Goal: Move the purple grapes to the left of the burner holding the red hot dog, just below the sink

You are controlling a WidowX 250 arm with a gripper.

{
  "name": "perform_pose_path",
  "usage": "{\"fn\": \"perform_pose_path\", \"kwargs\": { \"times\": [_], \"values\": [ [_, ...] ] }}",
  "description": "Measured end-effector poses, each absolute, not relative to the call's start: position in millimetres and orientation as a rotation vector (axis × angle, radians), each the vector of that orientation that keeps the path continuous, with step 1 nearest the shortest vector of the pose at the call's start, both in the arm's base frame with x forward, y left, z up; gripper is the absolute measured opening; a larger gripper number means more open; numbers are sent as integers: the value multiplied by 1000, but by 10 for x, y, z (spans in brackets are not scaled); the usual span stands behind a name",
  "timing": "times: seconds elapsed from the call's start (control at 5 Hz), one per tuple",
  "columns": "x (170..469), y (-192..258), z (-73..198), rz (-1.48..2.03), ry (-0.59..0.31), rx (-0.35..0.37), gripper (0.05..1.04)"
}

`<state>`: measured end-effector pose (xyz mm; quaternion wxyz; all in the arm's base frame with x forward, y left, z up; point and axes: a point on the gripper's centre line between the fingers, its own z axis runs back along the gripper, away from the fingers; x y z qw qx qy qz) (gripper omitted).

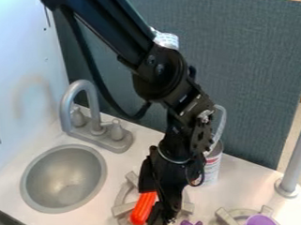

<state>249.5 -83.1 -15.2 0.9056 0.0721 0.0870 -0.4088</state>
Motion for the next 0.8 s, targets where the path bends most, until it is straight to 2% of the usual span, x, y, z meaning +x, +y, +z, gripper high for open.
{"fn": "perform_pose_path", "kwargs": {
  "times": [0.2,0.6,0.8],
  "values": [
    [2450,-818,-223,-841,208,145,1000],
    [2292,-936,-306,-871,211,29,1001],
    [2249,-917,-470,-839,221,-14,1000]
  ]
}}
